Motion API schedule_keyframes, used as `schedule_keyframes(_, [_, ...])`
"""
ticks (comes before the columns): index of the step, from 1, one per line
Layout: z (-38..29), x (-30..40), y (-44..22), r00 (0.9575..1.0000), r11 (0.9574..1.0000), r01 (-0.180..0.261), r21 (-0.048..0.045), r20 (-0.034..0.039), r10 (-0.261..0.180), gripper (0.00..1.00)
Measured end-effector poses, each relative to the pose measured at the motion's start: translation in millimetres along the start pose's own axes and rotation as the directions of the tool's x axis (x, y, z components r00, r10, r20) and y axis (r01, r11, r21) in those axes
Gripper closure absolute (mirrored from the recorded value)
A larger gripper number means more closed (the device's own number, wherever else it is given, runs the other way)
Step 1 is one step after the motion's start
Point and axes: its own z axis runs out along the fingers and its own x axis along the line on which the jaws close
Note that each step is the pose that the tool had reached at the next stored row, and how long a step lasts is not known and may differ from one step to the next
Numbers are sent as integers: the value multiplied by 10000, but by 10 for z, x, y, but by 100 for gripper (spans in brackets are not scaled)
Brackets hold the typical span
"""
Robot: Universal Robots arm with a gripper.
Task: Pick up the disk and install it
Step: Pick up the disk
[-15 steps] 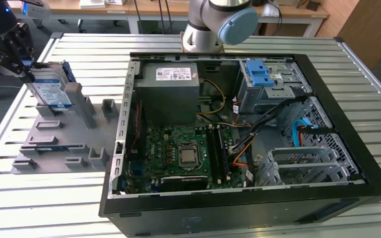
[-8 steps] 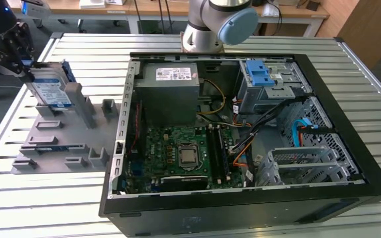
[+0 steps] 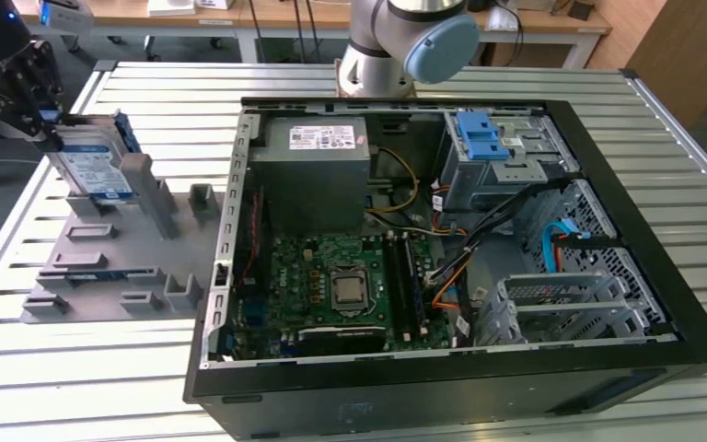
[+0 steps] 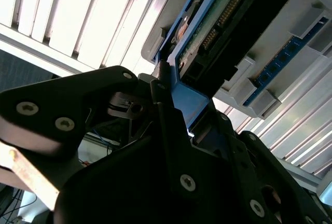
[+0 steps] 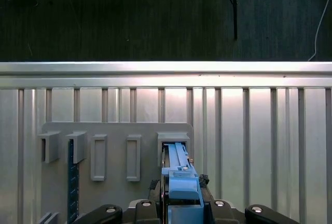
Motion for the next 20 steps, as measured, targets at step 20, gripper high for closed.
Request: schedule_keyframes(20, [-101,-1,1,10000,10000,0,-2,-1,0,64])
